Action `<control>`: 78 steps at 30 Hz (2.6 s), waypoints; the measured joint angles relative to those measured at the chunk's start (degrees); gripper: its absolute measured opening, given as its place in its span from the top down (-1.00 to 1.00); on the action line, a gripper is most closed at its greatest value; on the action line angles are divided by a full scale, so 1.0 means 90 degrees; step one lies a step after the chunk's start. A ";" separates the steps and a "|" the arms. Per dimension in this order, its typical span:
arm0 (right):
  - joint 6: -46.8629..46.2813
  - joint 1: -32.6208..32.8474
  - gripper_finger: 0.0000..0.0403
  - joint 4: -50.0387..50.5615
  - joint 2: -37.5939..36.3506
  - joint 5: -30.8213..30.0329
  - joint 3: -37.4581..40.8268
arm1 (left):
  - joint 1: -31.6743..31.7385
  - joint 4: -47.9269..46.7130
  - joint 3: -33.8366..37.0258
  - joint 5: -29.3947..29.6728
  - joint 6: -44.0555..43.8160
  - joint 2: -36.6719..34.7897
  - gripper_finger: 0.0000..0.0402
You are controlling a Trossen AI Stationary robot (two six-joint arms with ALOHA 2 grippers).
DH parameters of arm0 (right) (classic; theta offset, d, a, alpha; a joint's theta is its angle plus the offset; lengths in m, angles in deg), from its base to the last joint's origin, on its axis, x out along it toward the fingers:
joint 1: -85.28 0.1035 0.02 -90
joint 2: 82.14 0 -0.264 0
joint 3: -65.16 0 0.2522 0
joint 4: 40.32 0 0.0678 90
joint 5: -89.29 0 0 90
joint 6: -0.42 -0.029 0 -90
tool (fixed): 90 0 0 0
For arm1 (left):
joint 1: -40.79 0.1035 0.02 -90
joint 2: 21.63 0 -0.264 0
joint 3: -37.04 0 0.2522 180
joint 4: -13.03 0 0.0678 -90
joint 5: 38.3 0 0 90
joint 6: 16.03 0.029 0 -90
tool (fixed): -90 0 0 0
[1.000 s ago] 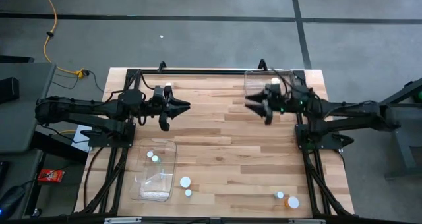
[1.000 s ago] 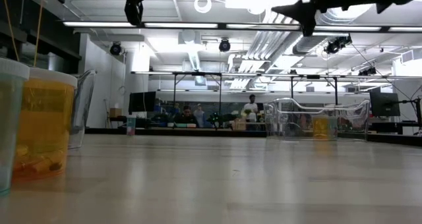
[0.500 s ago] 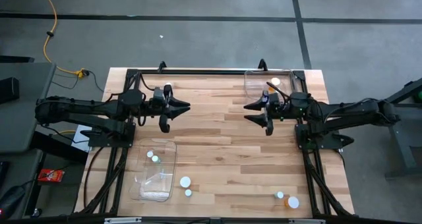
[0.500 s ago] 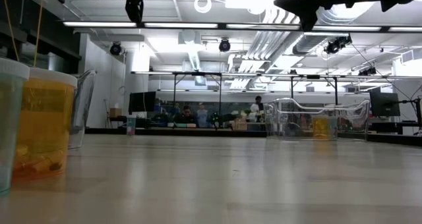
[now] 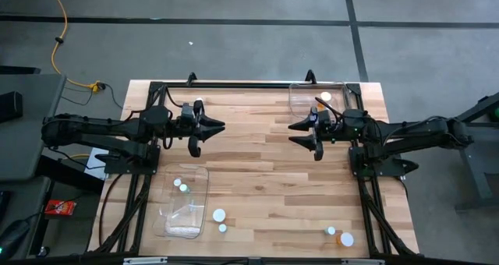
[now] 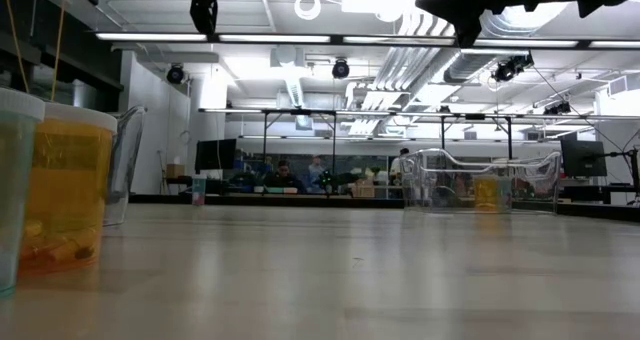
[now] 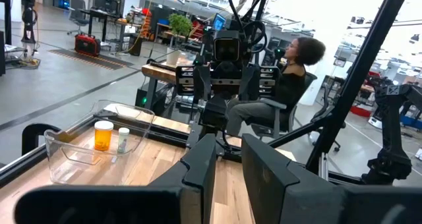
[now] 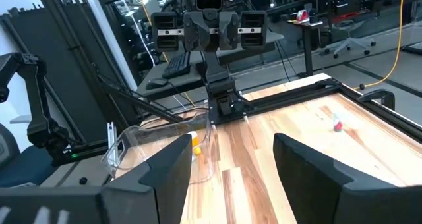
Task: Pick and place medicine bottles into bin by pill shape (circle, oval)
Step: Put the large orange capsule bottle into the top transparent bin
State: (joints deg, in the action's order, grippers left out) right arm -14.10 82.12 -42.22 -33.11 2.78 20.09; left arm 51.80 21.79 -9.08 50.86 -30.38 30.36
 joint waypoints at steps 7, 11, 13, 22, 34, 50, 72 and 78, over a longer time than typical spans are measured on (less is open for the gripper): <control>-0.0117 0.0000 -0.02 -0.0005 0.0000 0.0002 0.0000 | -0.0073 0.0002 0.0000 0.0001 -0.0045 0.0000 0.69; -0.0117 -0.0002 -0.02 -0.0007 0.0000 0.0002 0.0000 | -0.0185 0.0002 0.0000 0.0000 -0.0046 0.0000 0.69; -0.0118 -0.0002 -0.02 -0.0006 0.0000 0.0002 0.0000 | -0.0282 -0.0003 -0.0005 0.0020 -0.0050 0.0000 0.69; -0.0119 -0.0002 -0.02 -0.0010 0.0000 0.0002 0.0000 | -0.1137 -0.3213 -0.2023 0.0481 0.0577 0.0912 0.37; -0.0216 -0.0002 -0.02 -0.0005 0.0000 0.0002 0.0000 | -0.2386 -0.8851 -0.5695 0.0408 0.3079 0.3776 -0.19; -0.0216 -0.0002 -0.02 0.0063 0.0000 0.0005 0.0000 | -0.3253 -0.9018 -0.5831 -0.0448 0.3595 0.5604 -0.26; -0.0216 -0.0002 -0.02 0.0068 0.0000 0.0005 -0.0002 | -0.3654 -0.8710 -0.5829 -0.0877 0.1661 0.6074 -0.26; -0.0216 -0.0002 -0.02 0.0071 0.0000 0.0005 -0.0002 | -0.3750 -0.8658 -0.5829 -0.0334 0.1330 0.6074 -0.26</control>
State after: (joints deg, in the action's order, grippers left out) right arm -16.05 82.10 -41.57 -33.11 2.82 20.07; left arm 18.05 -56.13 -61.54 47.86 -18.41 85.02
